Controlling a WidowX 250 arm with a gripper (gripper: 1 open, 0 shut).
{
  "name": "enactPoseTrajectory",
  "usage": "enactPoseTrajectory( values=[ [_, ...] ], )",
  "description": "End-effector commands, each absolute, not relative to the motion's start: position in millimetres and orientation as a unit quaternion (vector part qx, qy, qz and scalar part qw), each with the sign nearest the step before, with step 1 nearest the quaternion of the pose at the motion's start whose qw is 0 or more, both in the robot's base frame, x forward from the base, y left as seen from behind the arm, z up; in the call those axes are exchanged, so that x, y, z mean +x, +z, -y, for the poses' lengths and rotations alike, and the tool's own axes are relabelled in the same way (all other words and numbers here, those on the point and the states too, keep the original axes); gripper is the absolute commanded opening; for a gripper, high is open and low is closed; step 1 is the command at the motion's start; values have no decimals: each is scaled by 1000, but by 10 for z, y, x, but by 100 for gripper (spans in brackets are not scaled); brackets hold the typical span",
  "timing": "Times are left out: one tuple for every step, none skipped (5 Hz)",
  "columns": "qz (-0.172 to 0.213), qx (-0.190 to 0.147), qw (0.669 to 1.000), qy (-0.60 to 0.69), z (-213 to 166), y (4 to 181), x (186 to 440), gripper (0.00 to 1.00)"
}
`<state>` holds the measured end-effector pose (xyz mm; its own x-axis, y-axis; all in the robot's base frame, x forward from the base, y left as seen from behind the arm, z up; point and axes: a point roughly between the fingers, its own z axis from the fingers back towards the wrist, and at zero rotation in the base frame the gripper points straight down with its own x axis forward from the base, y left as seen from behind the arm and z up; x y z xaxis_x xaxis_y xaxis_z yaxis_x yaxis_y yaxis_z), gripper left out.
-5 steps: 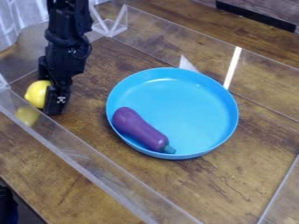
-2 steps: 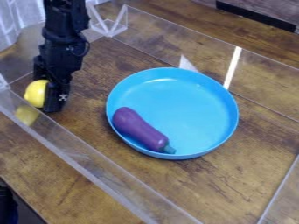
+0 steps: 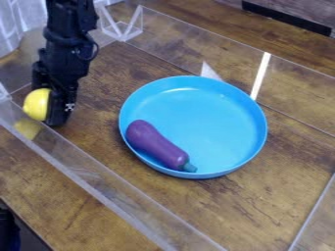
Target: Put the lemon on the blue tray
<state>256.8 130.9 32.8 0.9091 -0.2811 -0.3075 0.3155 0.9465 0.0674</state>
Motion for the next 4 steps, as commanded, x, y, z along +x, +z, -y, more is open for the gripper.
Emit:
enactPoseTrajectory(
  values=[
    [-122, 72, 984, -112, -1294, 553, 2585, 0],
    [-124, 69, 986, -84, -1234, 565, 2595, 0],
    [-125, 70, 986, -86, -1246, 537, 2620, 0],
    [-126, 71, 986, -88, -1258, 508, 2644, 0]
  ],
)
